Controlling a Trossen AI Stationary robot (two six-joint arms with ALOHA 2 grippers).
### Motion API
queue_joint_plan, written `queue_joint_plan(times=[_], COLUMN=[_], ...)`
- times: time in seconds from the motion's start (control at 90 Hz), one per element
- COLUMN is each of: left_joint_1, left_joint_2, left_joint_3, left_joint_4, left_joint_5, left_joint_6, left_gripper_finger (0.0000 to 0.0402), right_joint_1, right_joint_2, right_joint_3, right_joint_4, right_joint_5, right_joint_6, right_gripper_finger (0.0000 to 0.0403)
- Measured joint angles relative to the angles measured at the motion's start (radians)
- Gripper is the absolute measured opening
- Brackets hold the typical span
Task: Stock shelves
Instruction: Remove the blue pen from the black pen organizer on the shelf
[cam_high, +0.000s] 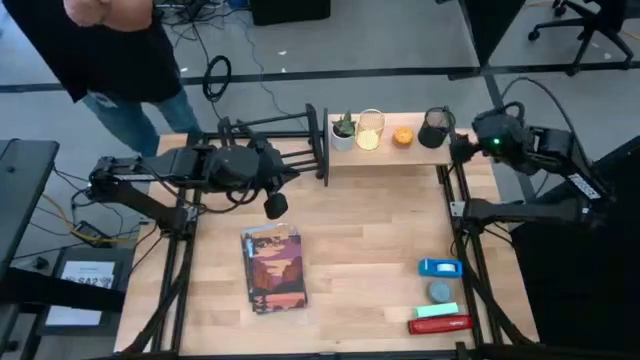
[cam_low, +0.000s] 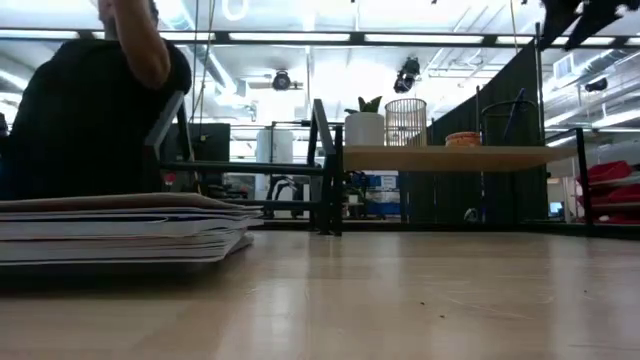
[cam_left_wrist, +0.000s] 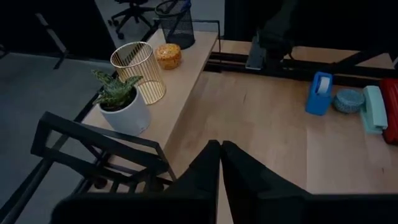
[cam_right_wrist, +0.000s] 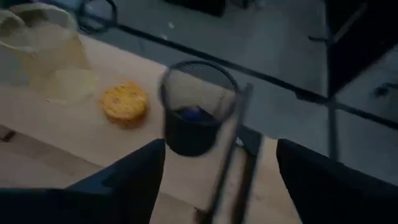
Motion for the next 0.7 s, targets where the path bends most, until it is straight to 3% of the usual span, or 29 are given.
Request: queue_joint_plan(times=[0.111, 0.222, 0.4, 0.7], left_joint_1=[0.0, 0.0, 0.0, 0.0], left_joint_2=[0.0, 0.0, 0.0, 0.0], left_joint_3=[0.0, 0.0, 0.0, 0.0], left_joint_4=[0.0, 0.0, 0.0, 0.0], left_joint_5=[0.0, 0.0, -0.001, -0.001], left_joint_6=[0.0, 0.0, -0.008, -0.032], left_gripper_finger=[0.0, 0.0, 0.0, 0.0], right_joint_1=[0.0, -0.009, -0.032, -0.122], right_joint_2=[-0.005, 0.005, 0.015, 0.016], right_joint_3=[-0.09, -0.148, -0.189, -0.212], right_joint_4=[0.173, 0.227, 0.217, 0.258], right_joint_5=[-0.002, 0.034, 0.12, 0.029], right_joint_6=[-0.121, -0.167, -0.063, 0.067], right_gripper_finger=[0.0261, 0.0252, 0.0239, 0.021])
